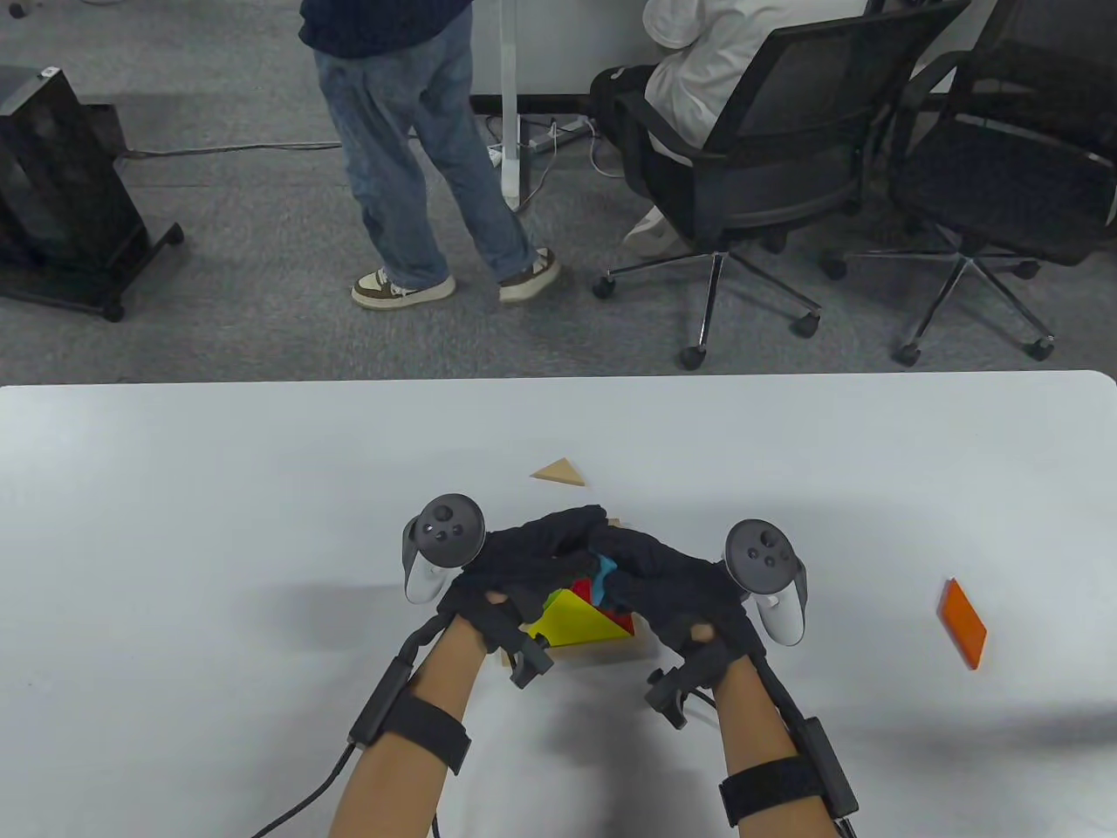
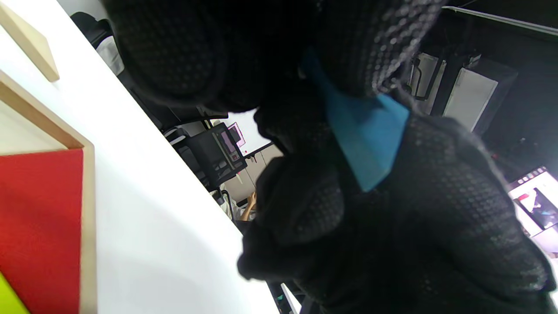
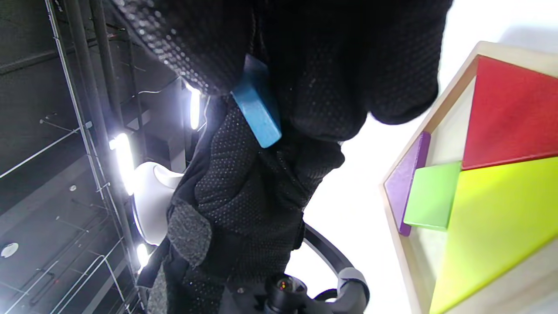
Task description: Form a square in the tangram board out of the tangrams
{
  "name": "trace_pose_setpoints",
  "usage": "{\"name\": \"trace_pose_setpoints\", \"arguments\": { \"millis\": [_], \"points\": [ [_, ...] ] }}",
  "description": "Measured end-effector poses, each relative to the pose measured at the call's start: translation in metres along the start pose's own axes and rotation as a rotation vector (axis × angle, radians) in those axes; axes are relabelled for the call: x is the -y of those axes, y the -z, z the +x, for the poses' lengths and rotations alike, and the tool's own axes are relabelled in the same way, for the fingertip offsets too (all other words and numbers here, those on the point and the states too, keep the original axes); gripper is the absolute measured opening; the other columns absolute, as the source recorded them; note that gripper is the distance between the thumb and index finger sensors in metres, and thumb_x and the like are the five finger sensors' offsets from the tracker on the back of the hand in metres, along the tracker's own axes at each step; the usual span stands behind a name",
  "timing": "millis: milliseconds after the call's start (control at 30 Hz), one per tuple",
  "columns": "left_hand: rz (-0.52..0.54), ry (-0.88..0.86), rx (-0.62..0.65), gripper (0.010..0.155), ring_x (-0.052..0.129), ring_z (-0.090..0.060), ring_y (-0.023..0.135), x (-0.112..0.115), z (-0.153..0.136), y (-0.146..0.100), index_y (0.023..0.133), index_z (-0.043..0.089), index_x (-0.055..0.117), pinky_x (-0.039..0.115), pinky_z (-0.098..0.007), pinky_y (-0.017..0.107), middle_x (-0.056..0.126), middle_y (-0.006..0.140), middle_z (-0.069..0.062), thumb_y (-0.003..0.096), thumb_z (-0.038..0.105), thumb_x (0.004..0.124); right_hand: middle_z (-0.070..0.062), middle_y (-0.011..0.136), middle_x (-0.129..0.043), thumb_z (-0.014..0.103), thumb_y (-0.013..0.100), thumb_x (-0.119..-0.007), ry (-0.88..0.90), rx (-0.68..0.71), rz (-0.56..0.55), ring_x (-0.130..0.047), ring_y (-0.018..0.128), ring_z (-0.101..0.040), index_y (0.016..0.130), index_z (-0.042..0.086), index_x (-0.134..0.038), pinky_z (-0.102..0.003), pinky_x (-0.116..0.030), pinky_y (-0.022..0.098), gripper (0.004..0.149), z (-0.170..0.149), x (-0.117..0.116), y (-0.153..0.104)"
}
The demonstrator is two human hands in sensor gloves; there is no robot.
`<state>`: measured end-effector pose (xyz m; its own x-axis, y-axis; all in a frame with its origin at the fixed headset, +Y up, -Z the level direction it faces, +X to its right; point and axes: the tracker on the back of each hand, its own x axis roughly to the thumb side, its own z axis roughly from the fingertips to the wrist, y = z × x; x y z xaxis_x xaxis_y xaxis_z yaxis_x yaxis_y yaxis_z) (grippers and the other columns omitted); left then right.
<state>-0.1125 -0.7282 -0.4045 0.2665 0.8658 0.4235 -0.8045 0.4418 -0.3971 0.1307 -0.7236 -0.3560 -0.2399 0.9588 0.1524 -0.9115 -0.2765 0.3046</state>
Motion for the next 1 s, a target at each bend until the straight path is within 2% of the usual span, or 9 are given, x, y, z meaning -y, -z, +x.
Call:
{"name": "trace_pose_setpoints", "arguments": {
  "millis": [300, 567, 733, 867, 1000],
  "points": [
    [0.000, 0.027, -0.044, 0.052, 0.105, -0.030, 0.056, -0.007, 0.006, -0.001, 0.096, 0.011, 0.082, 0.094, -0.035, 0.038, 0.098, 0.081, -0.013, 0.0494, 0.033, 0.087, -0.016, 0.093, -0.089, 0.022, 0.053, -0.081, -0.119, -0.009, -0.033, -0.102, 0.062, -0.035, 0.100, 0.023, -0.074, -0.052, -0.087, 0.051, 0.048, 0.008, -0.003, -0.005],
    [-0.030, 0.046, -0.075, 0.044, 0.107, -0.030, 0.051, -0.017, 0.014, -0.003, 0.089, 0.016, 0.088, 0.095, -0.035, 0.035, 0.103, 0.075, -0.012, 0.0490, 0.036, 0.088, -0.016, 0.096, -0.086, 0.024, 0.053, -0.081, -0.169, 0.009, -0.026, -0.099, 0.067, -0.038, 0.100, 0.019, -0.074, -0.055, -0.085, 0.054, 0.048, 0.013, -0.001, -0.010],
    [-0.046, 0.128, -0.093, 0.043, 0.106, -0.031, 0.052, -0.028, 0.017, -0.008, 0.087, 0.017, 0.089, 0.095, -0.036, 0.035, 0.103, 0.075, -0.012, 0.0488, 0.035, 0.089, -0.019, 0.098, -0.083, 0.030, 0.053, -0.080, -0.219, -0.010, -0.046, -0.097, 0.069, -0.040, 0.103, 0.015, -0.071, -0.057, -0.083, 0.056, 0.053, 0.013, 0.001, -0.012],
    [-0.067, 0.237, -0.125, 0.042, 0.106, -0.030, 0.052, -0.037, 0.013, -0.012, 0.087, 0.018, 0.089, 0.095, -0.036, 0.035, 0.103, 0.075, -0.012, 0.0486, 0.035, 0.089, -0.019, 0.099, -0.082, 0.032, 0.052, -0.080, -0.260, -0.022, -0.060, -0.096, 0.070, -0.041, 0.103, 0.014, -0.070, -0.057, -0.082, 0.057, 0.055, 0.013, 0.001, -0.014],
    [-0.067, 0.264, -0.157, 0.042, 0.106, -0.031, 0.052, -0.043, 0.006, -0.016, 0.087, 0.018, 0.089, 0.094, -0.036, 0.035, 0.102, 0.076, -0.012, 0.0485, 0.035, 0.089, -0.019, 0.098, -0.082, 0.032, 0.052, -0.080, -0.249, -0.021, -0.064, -0.095, 0.071, -0.041, 0.103, 0.013, -0.070, -0.058, -0.081, 0.057, 0.056, 0.013, 0.001, -0.015]
  ]
}}
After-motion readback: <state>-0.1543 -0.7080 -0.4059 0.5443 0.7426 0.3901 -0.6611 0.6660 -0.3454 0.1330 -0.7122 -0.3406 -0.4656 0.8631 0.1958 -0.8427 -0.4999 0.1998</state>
